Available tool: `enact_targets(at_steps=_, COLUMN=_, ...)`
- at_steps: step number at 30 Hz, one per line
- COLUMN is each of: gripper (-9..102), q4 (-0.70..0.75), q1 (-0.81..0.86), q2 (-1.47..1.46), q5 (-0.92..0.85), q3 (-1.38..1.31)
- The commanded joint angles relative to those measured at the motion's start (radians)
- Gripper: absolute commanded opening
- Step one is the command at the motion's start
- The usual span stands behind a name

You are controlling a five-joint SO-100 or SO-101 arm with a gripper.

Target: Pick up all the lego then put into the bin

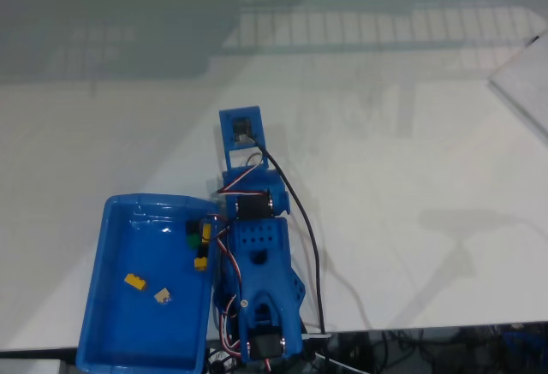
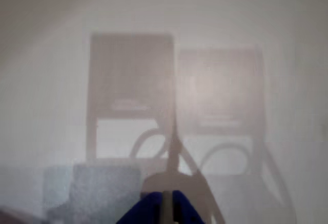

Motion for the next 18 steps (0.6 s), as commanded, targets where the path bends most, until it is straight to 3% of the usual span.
enact_targets(at_steps=1, gripper=0, q4=0.040, q1=0.012, q2=0.015, q5=-0.015, q3=0.035)
enact_targets(at_steps=18, gripper=0, q4=0.052, q1=0.023, q2=0.015, q5=-0.018, q3=0.034)
